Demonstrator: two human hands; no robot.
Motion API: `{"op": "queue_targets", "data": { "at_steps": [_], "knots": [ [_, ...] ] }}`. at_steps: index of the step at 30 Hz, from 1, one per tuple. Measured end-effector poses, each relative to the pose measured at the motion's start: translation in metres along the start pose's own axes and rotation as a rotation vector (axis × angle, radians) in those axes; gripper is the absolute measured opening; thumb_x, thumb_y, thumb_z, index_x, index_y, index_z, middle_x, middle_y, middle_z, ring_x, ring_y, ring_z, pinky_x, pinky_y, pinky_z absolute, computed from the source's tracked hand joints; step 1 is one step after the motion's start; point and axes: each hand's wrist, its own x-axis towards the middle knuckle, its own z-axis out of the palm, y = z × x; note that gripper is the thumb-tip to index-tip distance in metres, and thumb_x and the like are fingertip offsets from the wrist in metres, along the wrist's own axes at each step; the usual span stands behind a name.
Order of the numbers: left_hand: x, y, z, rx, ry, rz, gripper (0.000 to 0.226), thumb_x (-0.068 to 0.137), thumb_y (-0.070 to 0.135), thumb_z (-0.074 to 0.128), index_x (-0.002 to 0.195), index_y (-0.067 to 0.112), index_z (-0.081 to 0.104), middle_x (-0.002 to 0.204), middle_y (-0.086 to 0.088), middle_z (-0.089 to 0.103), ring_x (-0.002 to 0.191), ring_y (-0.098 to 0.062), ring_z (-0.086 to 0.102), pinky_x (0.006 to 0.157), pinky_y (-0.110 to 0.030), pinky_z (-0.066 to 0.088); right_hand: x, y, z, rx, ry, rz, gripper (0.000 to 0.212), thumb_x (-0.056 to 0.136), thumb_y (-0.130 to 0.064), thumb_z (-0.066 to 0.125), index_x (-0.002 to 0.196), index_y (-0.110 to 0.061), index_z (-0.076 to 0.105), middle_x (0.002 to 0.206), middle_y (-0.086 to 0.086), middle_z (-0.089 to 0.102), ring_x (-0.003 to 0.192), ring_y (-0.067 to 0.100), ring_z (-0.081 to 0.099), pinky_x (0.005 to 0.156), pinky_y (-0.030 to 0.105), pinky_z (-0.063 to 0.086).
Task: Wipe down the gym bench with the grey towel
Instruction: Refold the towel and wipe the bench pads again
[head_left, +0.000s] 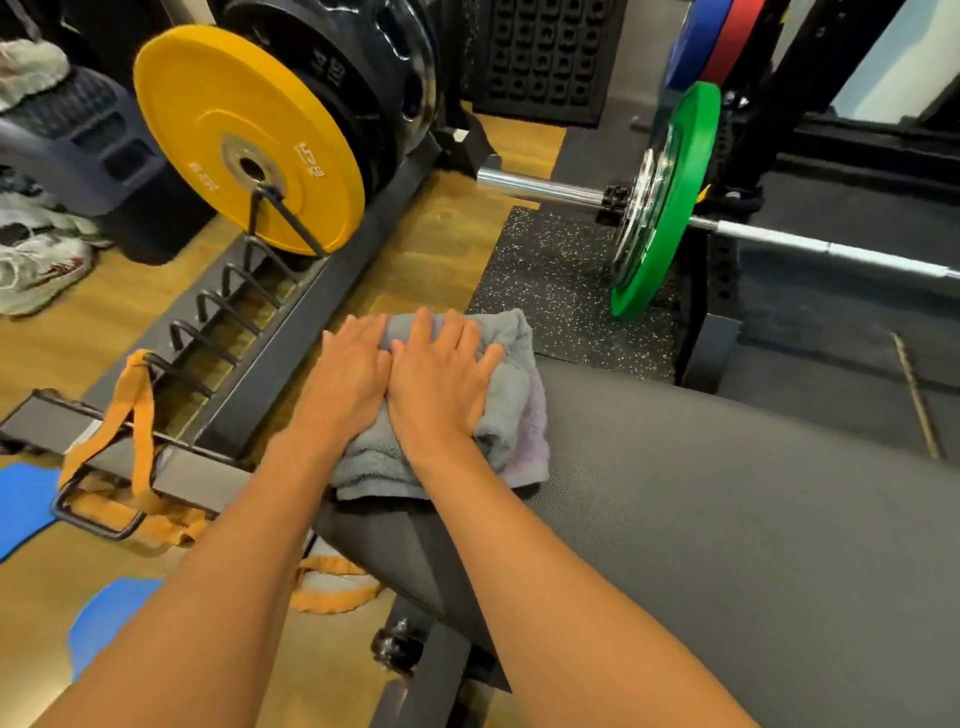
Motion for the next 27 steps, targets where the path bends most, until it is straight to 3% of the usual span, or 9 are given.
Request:
{"op": "queue_targets", "data": {
  "at_steps": [3, 6, 11, 19, 27],
  "knots": [
    [0.006, 0.007, -0.003, 0.002, 0.003, -0.093, 0.041, 0.097, 0.025, 0.037, 0.132, 0.009, 0.051, 0.135, -0.020, 0.054, 0.126, -0.040, 0.046, 0.105, -0.053, 0.035, 0.008, 0.002, -0.001, 0.036, -0.024, -0.048, 0.044, 0.101, -0.037, 0.038, 0.140, -0.017, 0.038, 0.140, 0.011, 0.041, 0.128, 0.030, 0.030, 0.103, 0.050, 0.014],
    [-0.010, 0.027, 0.000, 0.120, 0.041, -0.067, 0.048, 0.082, 0.034, 0.030, 0.117, 0.011, 0.054, 0.119, -0.025, 0.059, 0.106, -0.046, 0.053, 0.087, -0.056, 0.046, -0.002, 0.032, -0.011, 0.011, 0.018, -0.162, 0.042, 0.098, -0.044, 0.040, 0.134, -0.021, 0.043, 0.134, 0.003, 0.048, 0.124, 0.023, 0.039, 0.100, 0.044, 0.026],
    [-0.040, 0.103, 0.048, 0.340, 0.119, 0.114, 0.070, 0.081, 0.035, 0.020, 0.122, -0.013, 0.050, 0.116, -0.035, 0.053, 0.108, -0.048, 0.048, 0.098, -0.064, 0.028, -0.020, 0.131, -0.051, -0.021, 0.036, -0.156, 0.037, 0.098, -0.044, 0.042, 0.129, -0.024, 0.048, 0.129, -0.001, 0.052, 0.122, 0.021, 0.042, 0.095, 0.041, 0.029],
    [-0.097, 0.300, 0.169, 0.277, 0.028, 0.320, 0.055, 0.089, 0.022, 0.045, 0.136, -0.006, 0.041, 0.133, -0.027, 0.048, 0.126, -0.045, 0.039, 0.110, -0.058, 0.022, -0.091, 0.351, -0.140, -0.056, 0.084, 0.060, 0.041, 0.099, -0.044, 0.038, 0.136, -0.027, 0.044, 0.140, -0.001, 0.046, 0.128, 0.018, 0.035, 0.091, 0.041, 0.028],
    [-0.205, 0.514, 0.295, 0.157, -0.057, 0.553, 0.058, 0.086, 0.027, 0.042, 0.136, -0.002, 0.040, 0.136, -0.022, 0.047, 0.130, -0.040, 0.035, 0.114, -0.053, 0.016, -0.205, 0.582, -0.227, -0.128, 0.191, 0.348, 0.041, 0.099, -0.045, 0.038, 0.137, -0.031, 0.045, 0.147, -0.002, 0.042, 0.131, 0.017, 0.037, 0.089, 0.038, 0.027]
  ]
}}
